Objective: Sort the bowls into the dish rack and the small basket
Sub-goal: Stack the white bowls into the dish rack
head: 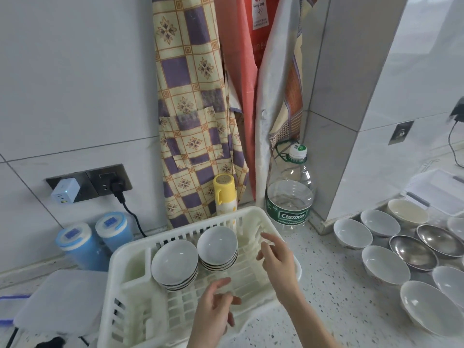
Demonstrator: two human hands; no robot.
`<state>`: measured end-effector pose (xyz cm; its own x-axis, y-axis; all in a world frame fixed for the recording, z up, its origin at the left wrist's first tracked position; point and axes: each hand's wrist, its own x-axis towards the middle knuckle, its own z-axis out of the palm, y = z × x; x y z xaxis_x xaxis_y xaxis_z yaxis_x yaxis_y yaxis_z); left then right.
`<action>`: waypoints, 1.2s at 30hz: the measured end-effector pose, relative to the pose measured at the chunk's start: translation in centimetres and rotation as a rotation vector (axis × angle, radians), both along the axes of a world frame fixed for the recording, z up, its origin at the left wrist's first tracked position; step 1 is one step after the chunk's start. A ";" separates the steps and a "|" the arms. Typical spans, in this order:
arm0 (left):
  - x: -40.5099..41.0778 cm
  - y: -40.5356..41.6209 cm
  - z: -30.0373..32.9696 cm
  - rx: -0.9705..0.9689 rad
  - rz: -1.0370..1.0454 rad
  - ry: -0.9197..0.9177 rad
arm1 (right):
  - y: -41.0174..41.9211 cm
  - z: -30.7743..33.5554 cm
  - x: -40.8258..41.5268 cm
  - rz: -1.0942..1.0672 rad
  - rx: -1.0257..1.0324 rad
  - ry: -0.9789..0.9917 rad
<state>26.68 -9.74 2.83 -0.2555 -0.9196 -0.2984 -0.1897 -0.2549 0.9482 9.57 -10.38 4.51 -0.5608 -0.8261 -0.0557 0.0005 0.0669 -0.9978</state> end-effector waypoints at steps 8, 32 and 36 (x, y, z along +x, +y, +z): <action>-5.4 5.5 -1.2 0.112 -0.088 -0.013 | 7.9 -2.2 -6.1 -0.020 0.150 -0.053; -36.7 17.9 -6.5 0.415 -0.175 -0.238 | 23.4 -6.7 -38.1 -0.181 0.322 -0.076; -38.4 18.3 -7.1 0.438 -0.170 -0.237 | 25.5 -8.4 -39.8 -0.285 0.369 -0.122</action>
<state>-11.68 8.57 -4.22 -0.2690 -0.6468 -0.7136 -0.4595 -0.5650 0.6853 -30.26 15.16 -3.87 -0.7330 -0.5533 -0.3958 0.1861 0.3965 -0.8990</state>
